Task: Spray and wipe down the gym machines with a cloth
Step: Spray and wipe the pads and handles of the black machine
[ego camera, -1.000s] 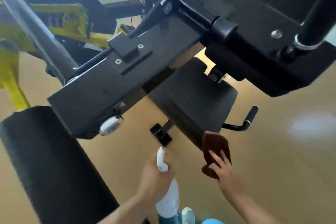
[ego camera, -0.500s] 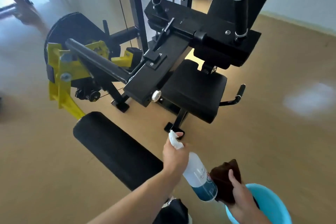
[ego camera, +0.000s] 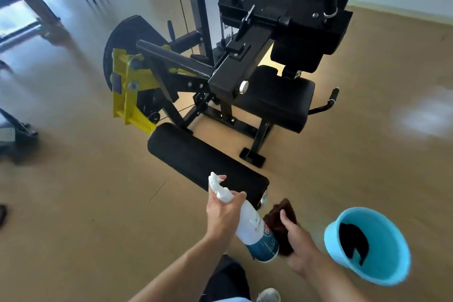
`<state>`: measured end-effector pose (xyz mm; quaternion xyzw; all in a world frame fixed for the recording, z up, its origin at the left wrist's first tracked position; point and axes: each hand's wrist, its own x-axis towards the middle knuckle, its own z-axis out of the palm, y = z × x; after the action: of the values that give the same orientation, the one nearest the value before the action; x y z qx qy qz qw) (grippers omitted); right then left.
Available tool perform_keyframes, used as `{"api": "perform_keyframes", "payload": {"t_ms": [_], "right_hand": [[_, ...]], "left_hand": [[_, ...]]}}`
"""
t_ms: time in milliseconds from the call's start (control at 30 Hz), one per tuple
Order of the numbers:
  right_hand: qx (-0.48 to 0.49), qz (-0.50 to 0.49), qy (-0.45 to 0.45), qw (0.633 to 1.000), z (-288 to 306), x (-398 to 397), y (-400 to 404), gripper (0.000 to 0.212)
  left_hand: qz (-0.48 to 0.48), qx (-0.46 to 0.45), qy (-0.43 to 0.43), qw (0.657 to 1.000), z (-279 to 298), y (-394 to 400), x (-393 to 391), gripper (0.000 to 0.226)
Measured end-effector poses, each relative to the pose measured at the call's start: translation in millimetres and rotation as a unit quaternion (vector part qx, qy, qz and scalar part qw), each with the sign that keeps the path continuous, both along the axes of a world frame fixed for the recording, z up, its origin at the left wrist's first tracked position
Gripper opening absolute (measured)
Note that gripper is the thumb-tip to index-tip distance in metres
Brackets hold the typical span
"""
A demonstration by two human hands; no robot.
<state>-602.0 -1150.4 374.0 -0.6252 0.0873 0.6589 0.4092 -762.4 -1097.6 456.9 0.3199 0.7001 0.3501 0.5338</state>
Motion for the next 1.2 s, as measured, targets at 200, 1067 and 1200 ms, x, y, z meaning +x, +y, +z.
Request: {"api": "perform_keyframes", "payload": {"t_ms": [200,1067,1200], "right_hand": [[-0.032,-0.065,-0.079,0.994,-13.1,-20.9,-15.2,0.043],[-0.073,-0.250,-0.134,0.956,-10.9,-130.9,20.0,0.057],[-0.067,-0.272,-0.130,0.951,-2.3,-107.5,-10.3,0.056]], "left_hand": [[-0.102,-0.087,0.049,0.990,-30.5,-5.3,-42.2,0.025],[-0.243,-0.082,0.081,0.963,-67.0,52.1,-168.0,0.023],[-0.328,-0.087,0.091,0.936,-69.0,14.6,-125.6,0.025]]}}
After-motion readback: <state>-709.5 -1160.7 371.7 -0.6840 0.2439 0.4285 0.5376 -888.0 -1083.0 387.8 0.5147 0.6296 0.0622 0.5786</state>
